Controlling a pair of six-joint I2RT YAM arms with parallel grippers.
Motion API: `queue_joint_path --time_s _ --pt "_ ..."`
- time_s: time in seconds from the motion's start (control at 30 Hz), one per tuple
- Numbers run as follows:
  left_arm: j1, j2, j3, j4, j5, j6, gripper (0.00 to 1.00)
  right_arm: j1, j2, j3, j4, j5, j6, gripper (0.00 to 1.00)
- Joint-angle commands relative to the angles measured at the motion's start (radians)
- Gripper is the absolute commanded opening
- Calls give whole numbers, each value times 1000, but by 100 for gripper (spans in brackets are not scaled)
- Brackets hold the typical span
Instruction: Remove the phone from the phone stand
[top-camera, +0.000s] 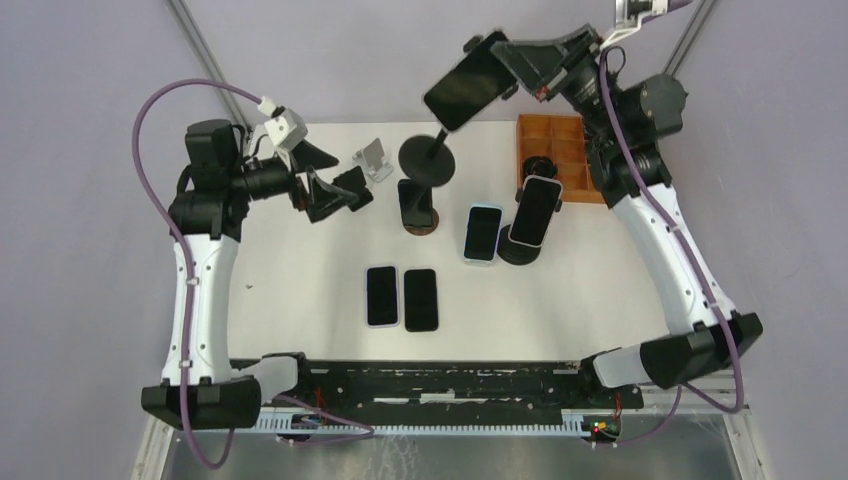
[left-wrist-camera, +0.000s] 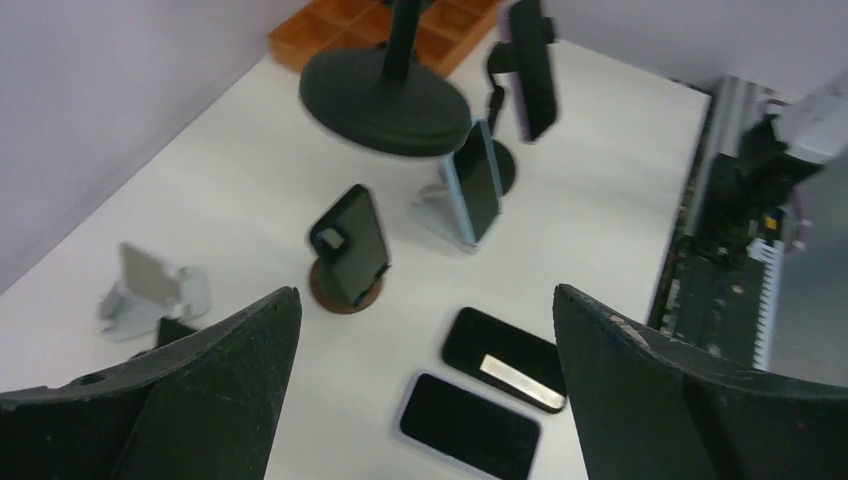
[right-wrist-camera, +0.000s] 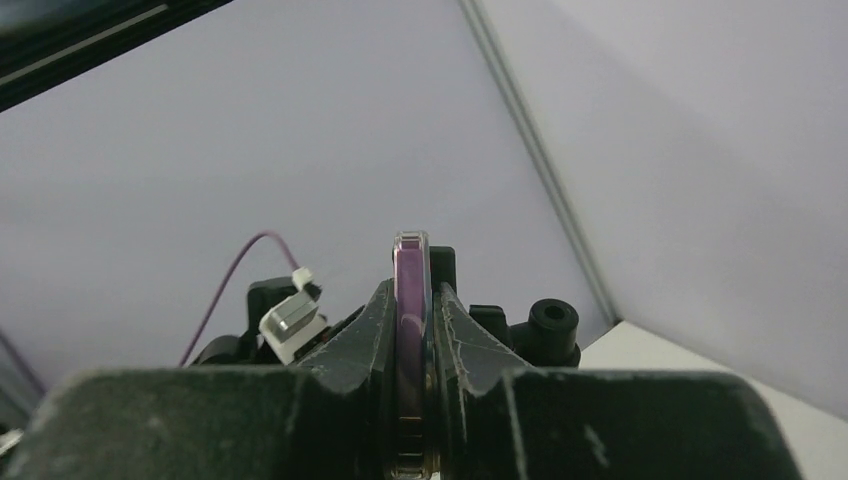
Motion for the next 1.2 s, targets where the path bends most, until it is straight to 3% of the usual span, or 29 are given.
queue_joint_path --time_s 0.0,0.37,0.5,0.8,0.9,1.07,1.17 --pt "-96 -113 -88 24 171 -29 100 60 -147 -203 190 -43 178 0" --pt "-131 -310 -255 23 255 -64 100 358 -290 -429 176 5 179 0" --pt "-132 -349 -281 12 265 -45 100 466 -317 -540 278 22 198 0" --pt "-132 -363 -257 -311 329 261 100 610 -251 -508 356 14 215 0" --pt "-132 -354 -255 -456 333 438 100 627 -221 -470 369 -8 222 0" --pt "-133 -334 -201 -699 310 713 100 629 -218 -417 261 -33 129 0" --pt "-133 -346 -186 -716 286 715 100 628 -204 -363 146 -53 37 0"
